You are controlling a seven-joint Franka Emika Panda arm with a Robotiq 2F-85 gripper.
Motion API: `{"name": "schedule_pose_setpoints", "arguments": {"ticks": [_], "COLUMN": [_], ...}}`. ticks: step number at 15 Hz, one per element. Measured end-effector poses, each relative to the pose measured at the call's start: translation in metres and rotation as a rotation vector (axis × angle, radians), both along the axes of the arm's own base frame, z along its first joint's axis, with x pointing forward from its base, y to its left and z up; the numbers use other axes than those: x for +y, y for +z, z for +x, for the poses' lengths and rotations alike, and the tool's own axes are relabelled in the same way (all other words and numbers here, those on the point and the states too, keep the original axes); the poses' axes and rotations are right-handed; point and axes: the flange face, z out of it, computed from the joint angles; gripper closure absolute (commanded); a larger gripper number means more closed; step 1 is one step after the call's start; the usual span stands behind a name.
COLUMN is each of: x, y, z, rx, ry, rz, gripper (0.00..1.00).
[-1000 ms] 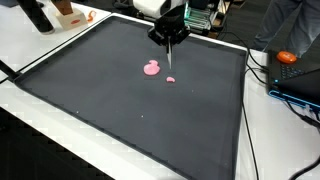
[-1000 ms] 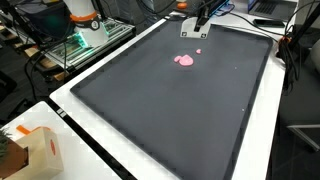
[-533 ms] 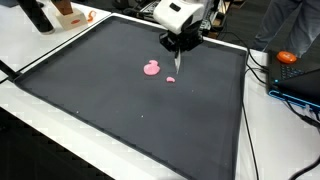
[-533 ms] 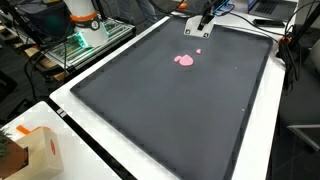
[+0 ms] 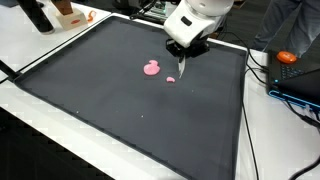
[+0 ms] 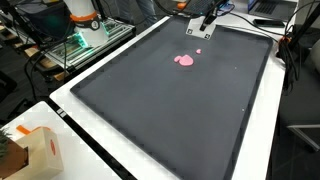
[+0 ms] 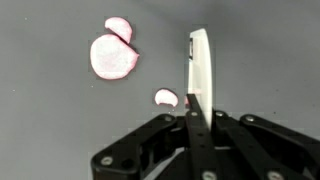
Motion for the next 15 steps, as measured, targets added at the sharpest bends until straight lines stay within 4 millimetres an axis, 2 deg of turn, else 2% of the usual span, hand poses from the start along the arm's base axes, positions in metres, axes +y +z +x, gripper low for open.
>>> {"name": "schedule_pose_setpoints", "arguments": {"ticks": [4,7,10,15], "x": [0.001,-0.007,-0.025,-0.061], "y": [0.003,0.008,0.02,0.051], "z": [0.004,0.01,0.018,0.028], "rx": [0.003,-0.005,-0.017,-0.056], "ry": [-0.001,-0.008,-0.004,0.058], "rz": [-0.001,0.002,0.018,0.062], "gripper": [0.99,0.99,0.99,0.99]}}
